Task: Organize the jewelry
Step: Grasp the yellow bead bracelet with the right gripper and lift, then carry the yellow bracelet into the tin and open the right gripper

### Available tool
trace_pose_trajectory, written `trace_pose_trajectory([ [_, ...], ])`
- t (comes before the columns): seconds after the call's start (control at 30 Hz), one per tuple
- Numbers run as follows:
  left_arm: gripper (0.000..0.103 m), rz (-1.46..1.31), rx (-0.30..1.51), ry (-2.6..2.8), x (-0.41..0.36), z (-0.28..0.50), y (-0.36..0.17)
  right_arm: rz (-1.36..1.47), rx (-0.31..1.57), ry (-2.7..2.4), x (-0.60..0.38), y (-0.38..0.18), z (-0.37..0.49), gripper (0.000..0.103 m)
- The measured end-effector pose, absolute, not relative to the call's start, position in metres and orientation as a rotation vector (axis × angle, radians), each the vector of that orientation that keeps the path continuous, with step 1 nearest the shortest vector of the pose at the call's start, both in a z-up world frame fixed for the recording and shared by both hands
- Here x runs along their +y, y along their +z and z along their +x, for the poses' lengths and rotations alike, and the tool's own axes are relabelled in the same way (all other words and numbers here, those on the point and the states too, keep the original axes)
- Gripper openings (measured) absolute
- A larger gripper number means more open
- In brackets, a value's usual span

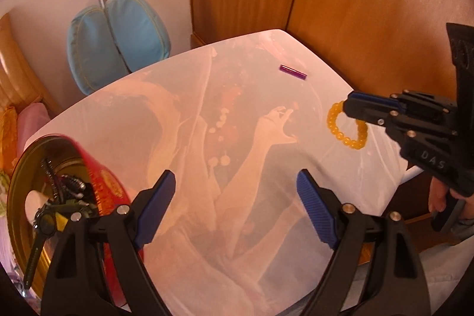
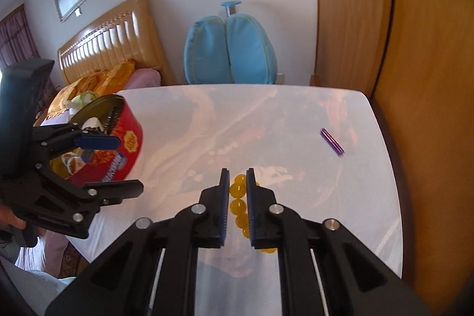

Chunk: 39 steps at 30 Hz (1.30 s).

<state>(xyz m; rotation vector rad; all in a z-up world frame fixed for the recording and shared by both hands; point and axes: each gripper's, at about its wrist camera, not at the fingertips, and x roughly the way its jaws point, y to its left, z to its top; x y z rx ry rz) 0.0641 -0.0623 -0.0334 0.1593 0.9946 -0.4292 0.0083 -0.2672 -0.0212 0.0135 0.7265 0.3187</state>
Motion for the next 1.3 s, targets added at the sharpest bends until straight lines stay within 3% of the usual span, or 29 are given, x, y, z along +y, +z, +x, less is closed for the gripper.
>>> trace_pose_trajectory([
  [0.5, 0.082, 0.09, 0.934, -0.201, 0.145, 0.046, -0.015, -0.08, 0.652, 0.54, -0.067, 0.018, 0.047, 0.012],
  [0.73, 0.082, 0.081, 0.945, -0.197, 0.212, 0.058, -0.027, -0.126, 0.747, 0.536, 0.009, -0.018, 0.079, 0.012],
  [0.97, 0.082, 0.083, 0.969, -0.249, 0.228, 0.066, -0.038, -0.164, 0.868, 0.468, 0.029, -0.063, 0.088, 0.013],
  [1.0, 0.082, 0.082, 0.969, -0.255, 0.227, 0.067, -0.039, -0.167, 0.87, 0.453, 0.028, -0.063, 0.087, 0.024],
  [1.03, 0.082, 0.081, 0.969, -0.261, 0.226, 0.069, -0.038, -0.165, 0.864, 0.437, 0.024, -0.062, 0.086, 0.052],
  [1.07, 0.082, 0.082, 0.966, -0.266, 0.222, 0.07, -0.037, -0.151, 0.854, 0.433, 0.02, -0.06, 0.085, 0.068],
  [1.1, 0.082, 0.083, 0.964, -0.271, 0.218, 0.069, -0.036, -0.135, 0.84, 0.434, 0.015, -0.057, 0.083, 0.075],
  [1.3, 0.082, 0.108, 0.953, -0.303, 0.173, 0.065, -0.026, -0.12, 0.791, 0.404, -0.032, -0.045, 0.068, 0.084],
])
